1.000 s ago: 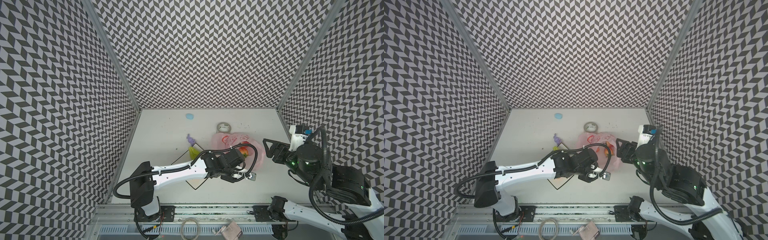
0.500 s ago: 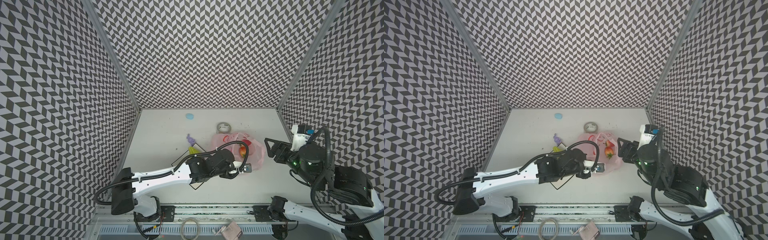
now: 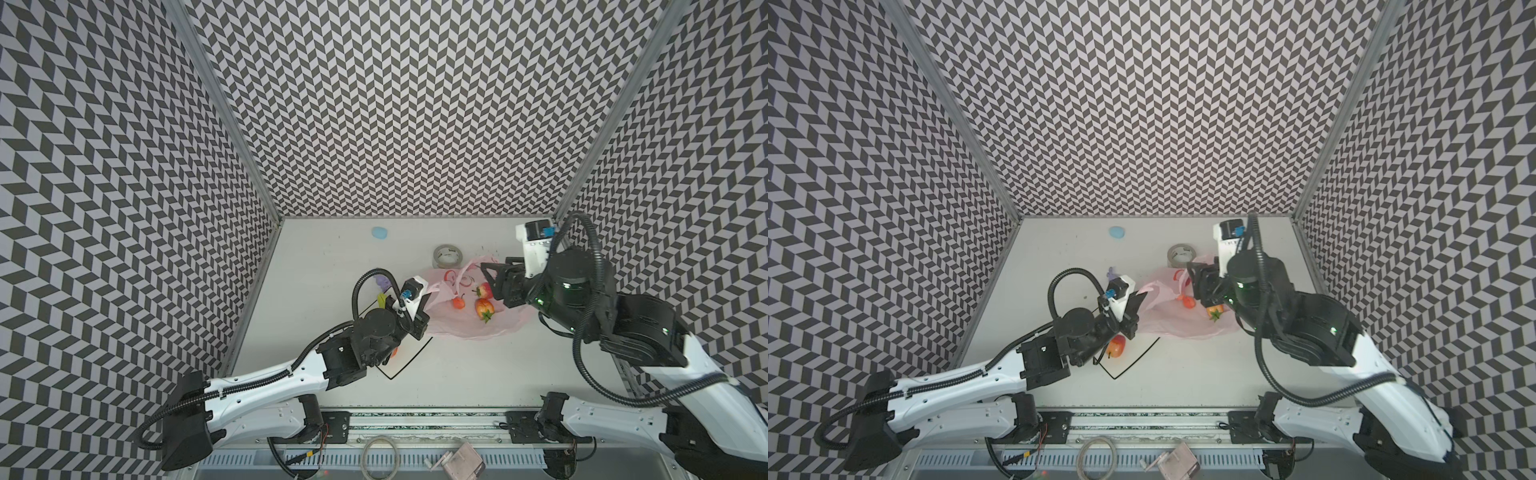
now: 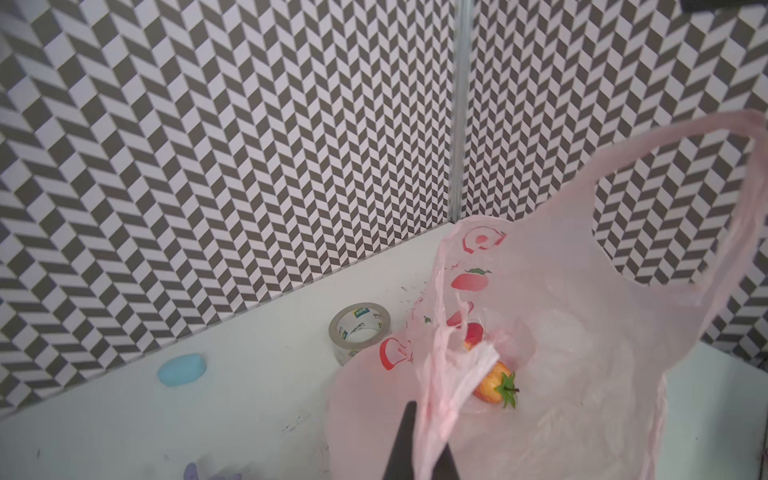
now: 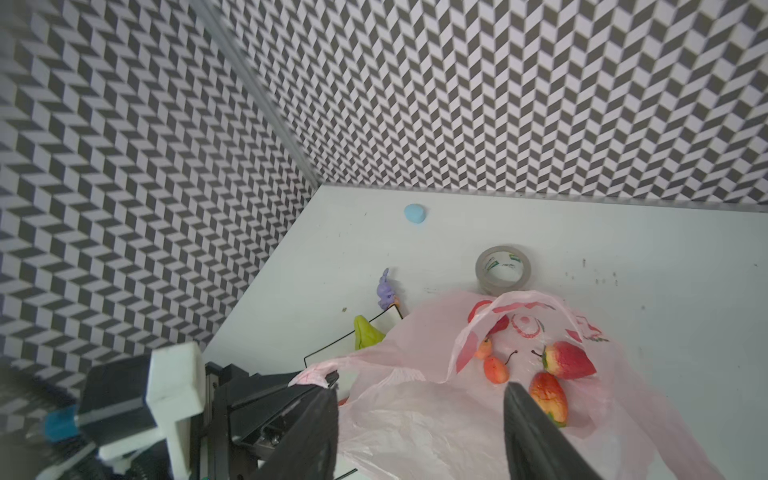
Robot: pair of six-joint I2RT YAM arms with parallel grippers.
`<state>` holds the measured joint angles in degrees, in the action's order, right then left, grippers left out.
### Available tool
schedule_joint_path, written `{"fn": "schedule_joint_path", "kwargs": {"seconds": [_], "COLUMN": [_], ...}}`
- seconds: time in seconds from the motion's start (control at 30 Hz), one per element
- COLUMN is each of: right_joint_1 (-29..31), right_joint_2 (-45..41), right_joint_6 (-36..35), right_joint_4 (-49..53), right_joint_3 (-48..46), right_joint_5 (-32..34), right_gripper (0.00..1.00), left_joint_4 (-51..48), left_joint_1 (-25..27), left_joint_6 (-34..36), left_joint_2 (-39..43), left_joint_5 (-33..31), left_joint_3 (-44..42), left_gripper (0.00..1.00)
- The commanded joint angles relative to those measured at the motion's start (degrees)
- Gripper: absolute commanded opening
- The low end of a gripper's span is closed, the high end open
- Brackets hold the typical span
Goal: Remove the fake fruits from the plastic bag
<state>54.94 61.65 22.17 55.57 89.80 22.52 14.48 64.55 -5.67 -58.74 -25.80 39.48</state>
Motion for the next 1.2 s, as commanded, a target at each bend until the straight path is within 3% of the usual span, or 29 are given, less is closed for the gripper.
{"fn": "schedule_joint_path", "kwargs": {"seconds": [0.0, 0.13, 0.27, 0.5, 0.8, 1.17], "right_joint_1": [0.3, 0.7, 1.0, -0.5, -11.2, -15.1], "right_joint_2": [2.4, 2.6, 3.5, 7.3, 16.6, 31.0], "right_joint_6": [-3.7, 0.1, 6.0, 15.1, 25.9, 24.5], "right_joint_4": [-3.5, -5.3, -4.2, -11.5, -29.6, -32.5], "right_joint_3": [-1.7, -8.8, -15.8, -26.3, -35.4, -32.9], "right_joint_5": [-7.9, -9.4, -5.1, 4.4, -0.2, -1.6], "right_gripper": [0.55, 0.53, 0.51, 0.51, 0.56, 0.64], "left_joint_4": [5.1, 5.8, 6.3, 5.8, 2.5, -0.1], "left_joint_1": [-0.1, -0.1, -0.1, 0.0, 0.2, 0.3], "left_joint_6": [-15.1, -28.0, -34.5, -37.6, -39.5, -40.0], "left_joint_2": [1.7, 2.5, 2.1, 2.0, 3.9, 5.8], "left_joint_5": [-7.2, -10.7, -11.4, -12.2, -11.4, -9.4], "left_joint_3": [-1.8, -4.2, -4.7, -4.6, -6.0, -7.3], "left_gripper": [0.0, 0.0, 0.0, 0.0, 0.0, 0.0]}}
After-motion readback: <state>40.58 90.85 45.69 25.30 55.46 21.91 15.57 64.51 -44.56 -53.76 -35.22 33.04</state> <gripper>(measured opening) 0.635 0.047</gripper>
